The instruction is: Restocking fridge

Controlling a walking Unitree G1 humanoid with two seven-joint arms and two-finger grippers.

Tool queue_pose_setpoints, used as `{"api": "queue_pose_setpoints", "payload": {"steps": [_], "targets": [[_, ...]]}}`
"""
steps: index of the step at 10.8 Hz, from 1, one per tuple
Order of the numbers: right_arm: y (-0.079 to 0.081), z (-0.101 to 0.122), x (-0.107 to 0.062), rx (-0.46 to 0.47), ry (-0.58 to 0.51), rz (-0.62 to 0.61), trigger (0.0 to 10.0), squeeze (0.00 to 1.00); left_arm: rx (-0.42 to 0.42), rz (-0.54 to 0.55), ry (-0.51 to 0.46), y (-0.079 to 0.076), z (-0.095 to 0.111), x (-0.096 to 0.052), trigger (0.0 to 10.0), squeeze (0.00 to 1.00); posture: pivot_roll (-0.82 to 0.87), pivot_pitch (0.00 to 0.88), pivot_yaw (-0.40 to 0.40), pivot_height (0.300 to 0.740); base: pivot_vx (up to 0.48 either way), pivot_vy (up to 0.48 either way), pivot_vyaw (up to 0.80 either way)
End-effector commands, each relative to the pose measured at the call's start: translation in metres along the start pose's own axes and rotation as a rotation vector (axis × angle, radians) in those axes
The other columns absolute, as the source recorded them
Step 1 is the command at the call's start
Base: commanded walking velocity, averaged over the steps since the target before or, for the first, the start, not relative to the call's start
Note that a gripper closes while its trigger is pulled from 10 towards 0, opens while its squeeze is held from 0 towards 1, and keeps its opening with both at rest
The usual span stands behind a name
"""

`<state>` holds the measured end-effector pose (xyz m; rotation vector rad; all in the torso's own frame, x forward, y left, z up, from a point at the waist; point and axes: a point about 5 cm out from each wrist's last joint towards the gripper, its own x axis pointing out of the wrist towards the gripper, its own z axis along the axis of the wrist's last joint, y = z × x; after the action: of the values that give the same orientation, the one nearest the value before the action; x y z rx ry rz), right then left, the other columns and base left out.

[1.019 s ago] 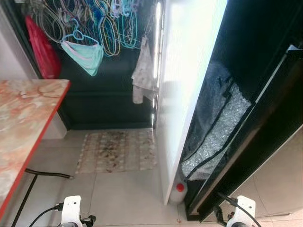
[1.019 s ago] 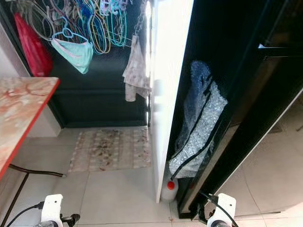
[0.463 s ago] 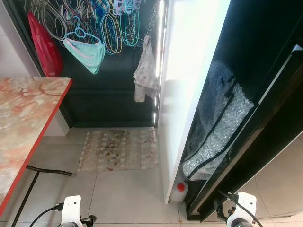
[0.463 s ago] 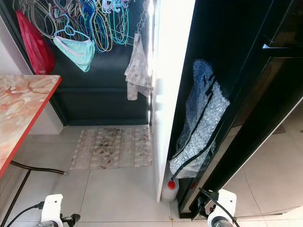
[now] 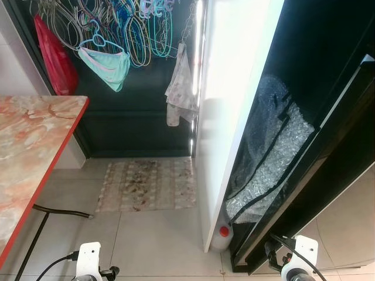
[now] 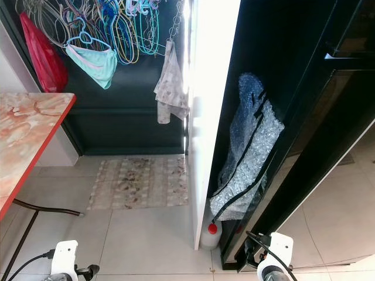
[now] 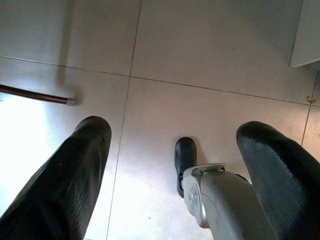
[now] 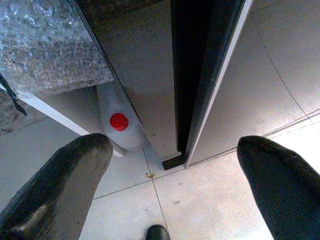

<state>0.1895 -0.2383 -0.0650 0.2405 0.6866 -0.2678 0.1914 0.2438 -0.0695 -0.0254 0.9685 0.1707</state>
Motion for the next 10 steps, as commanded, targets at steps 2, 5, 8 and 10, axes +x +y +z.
{"api": "queue_pose_setpoints", "payload": {"steps": [2,5,8,10], "targets": [[-0.001,-0.001,-0.001,0.008,-0.014,-0.012,10.0,0.00,0.001,-0.003,0.014,0.001,-0.004,0.000,10.0,0.00,-0.04,0.000,0.015,0.740,0.000,0.000,0.00],[-0.004,0.038,0.009,0.003,-0.105,-0.011,10.0,0.00,0.003,0.000,0.014,0.002,-0.004,-0.001,10.0,0.00,-0.04,0.000,0.023,0.740,0.000,0.000,0.00],[-0.013,0.025,0.003,0.034,-0.097,-0.044,10.0,0.00,0.020,-0.004,0.012,0.002,-0.003,-0.001,10.0,0.00,-0.04,0.000,0.027,0.740,0.000,0.000,0.00],[-0.015,0.026,0.003,0.042,-0.114,-0.037,10.0,0.00,0.022,-0.005,0.013,0.002,-0.003,-0.001,10.0,0.00,-0.04,0.000,0.028,0.740,0.000,0.000,0.00]]}}
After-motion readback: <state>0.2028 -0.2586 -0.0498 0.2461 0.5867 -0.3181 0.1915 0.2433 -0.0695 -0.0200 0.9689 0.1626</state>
